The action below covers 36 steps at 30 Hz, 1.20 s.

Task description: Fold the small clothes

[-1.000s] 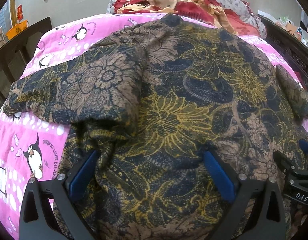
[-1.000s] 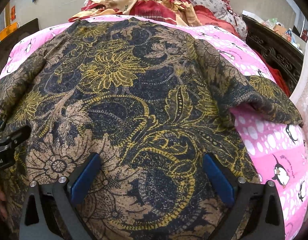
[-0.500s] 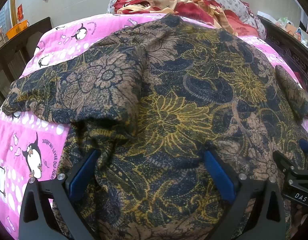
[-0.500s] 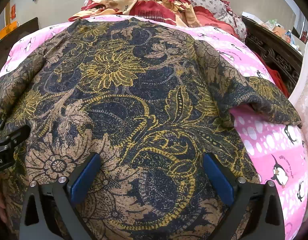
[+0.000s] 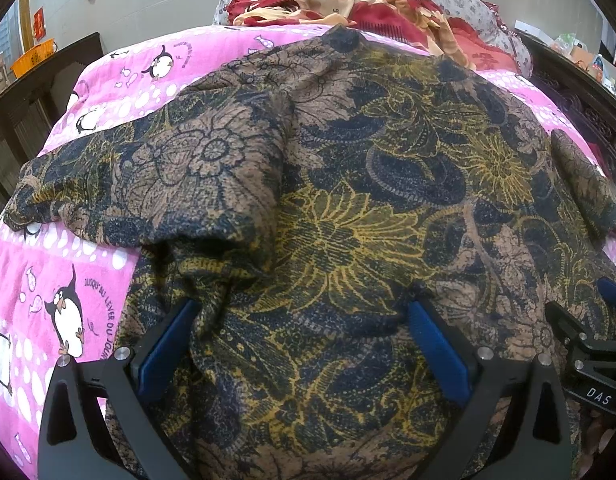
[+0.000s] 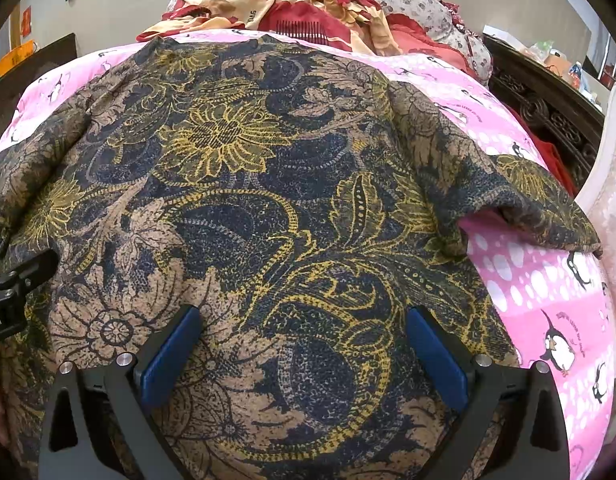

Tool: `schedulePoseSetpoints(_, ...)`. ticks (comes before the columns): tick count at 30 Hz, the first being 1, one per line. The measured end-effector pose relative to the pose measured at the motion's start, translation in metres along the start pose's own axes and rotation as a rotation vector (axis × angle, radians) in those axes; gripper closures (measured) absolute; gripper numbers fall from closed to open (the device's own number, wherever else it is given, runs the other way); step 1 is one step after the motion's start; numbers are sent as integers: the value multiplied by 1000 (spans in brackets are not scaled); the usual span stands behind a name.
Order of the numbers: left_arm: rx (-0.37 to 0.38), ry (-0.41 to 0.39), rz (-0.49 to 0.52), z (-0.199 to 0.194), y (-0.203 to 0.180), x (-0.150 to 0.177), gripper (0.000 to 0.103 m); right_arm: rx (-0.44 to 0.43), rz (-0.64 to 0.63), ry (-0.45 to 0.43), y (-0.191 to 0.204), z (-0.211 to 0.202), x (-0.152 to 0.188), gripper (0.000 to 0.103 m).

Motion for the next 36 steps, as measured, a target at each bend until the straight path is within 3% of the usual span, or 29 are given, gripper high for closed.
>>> schedulePoseSetpoints(8, 6, 5, -2, 0, -1, -2, 0, -1, 0, -1, -1, 0, 1, 0)
schedulePoseSetpoints(13, 118, 6, -117, -32, 18, -10, 0, 0, 1, -2, -2, 0, 1, 0)
schedulePoseSetpoints(17, 157, -90, -200, -86, 72, -41, 0, 1, 0, -1, -1, 0, 2, 0)
schedulePoseSetpoints(19, 127, -131, -234, -106, 110, -54, 0, -1, 2, -2, -1, 0, 1, 0)
schedulePoseSetpoints(24, 119, -179, -445, -120, 232, -68, 0, 2, -1, -3, -1, 0, 1, 0)
schedulePoseSetpoints(26, 133, -176, -521, -114, 269, -69, 9, 0, 2, -4, -1, 0, 1, 0)
schedulePoseSetpoints(28, 144, -133, -586, -98, 295, -67, 30, 0, 1, -3, 0, 0, 1, 0)
schedulePoseSetpoints(29, 175, -119, -612, -89, 301, -66, 33, 1, 1, -3, 0, 0, 1, 0)
schedulePoseSetpoints(31, 216, -75, -627, -66, 303, -68, 34, 2, 0, -3, 0, -1, 0, 0)
schedulePoseSetpoints(36, 157, -60, -586, -45, 298, -73, 37, 0, 2, -2, -1, 1, -1, 0)
Point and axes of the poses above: each gripper's, at about its wrist camera, not at the fingertips, and z roughly the way its jaws point, y to its left, x to its underside, the point moved 8 cm from there along z, roughly the way its jaws point, and after that the axes turned 12 degrees about x, right-handed, at the moved point
